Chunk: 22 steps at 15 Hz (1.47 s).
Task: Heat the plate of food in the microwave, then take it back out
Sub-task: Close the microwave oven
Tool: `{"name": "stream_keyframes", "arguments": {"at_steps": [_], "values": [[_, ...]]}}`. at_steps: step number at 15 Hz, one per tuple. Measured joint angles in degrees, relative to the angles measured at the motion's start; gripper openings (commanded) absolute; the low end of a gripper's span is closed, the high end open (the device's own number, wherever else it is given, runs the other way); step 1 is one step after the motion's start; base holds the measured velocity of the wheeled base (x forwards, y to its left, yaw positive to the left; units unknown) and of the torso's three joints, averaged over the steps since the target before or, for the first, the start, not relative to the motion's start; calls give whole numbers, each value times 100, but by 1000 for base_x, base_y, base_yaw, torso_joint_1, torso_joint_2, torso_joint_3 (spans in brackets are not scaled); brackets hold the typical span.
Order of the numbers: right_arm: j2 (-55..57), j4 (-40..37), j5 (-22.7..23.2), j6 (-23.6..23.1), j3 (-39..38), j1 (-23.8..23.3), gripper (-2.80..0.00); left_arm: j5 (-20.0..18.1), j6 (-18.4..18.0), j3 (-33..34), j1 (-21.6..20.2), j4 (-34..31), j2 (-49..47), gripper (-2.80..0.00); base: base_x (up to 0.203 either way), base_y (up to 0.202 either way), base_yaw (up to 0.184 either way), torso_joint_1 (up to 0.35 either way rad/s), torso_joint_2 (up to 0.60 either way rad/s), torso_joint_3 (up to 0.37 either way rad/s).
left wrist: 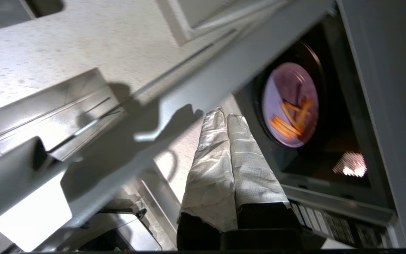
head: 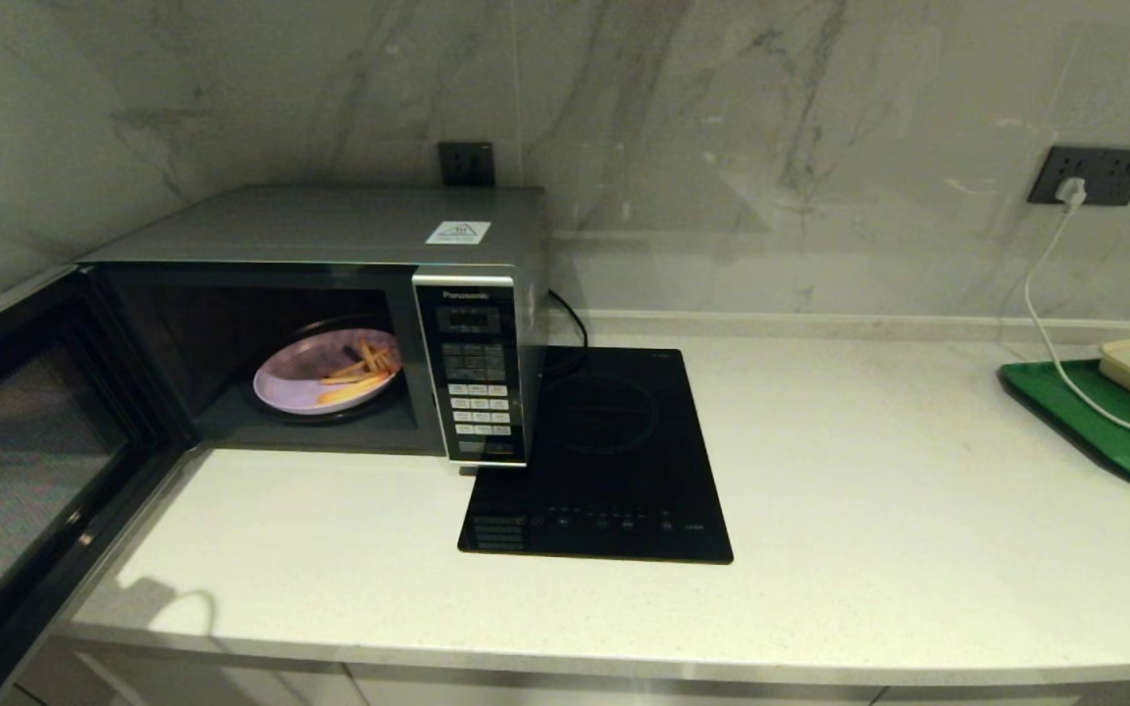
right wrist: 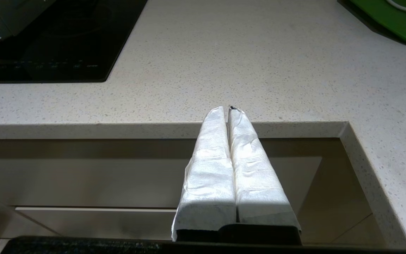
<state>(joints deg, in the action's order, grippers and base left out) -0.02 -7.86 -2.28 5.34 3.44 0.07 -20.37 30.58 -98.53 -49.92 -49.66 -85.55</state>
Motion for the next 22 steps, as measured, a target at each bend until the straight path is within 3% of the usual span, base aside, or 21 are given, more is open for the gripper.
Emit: {"name": "stream_keyframes", "arguments": {"at_steps": [6,12,17,22], "values": [[0,1,1,-2,0,0,-280,0,-413,87,-599,8,-595,-280,0,0,0,0,0,0],[-2,1,0,0,0,0,-280,-41,-480,196,-669,4,-984,-280,0,0,0,0,0,0],[-2,-1,0,0,0,0,-280,-51,-554,573,-292,-3,-853,-280,0,0,0,0,0,0],[-2,-1,-2,0,0,0,-280,-38,-254,937,571,-1,-491,-280,0,0,0,0,0,0]]}}
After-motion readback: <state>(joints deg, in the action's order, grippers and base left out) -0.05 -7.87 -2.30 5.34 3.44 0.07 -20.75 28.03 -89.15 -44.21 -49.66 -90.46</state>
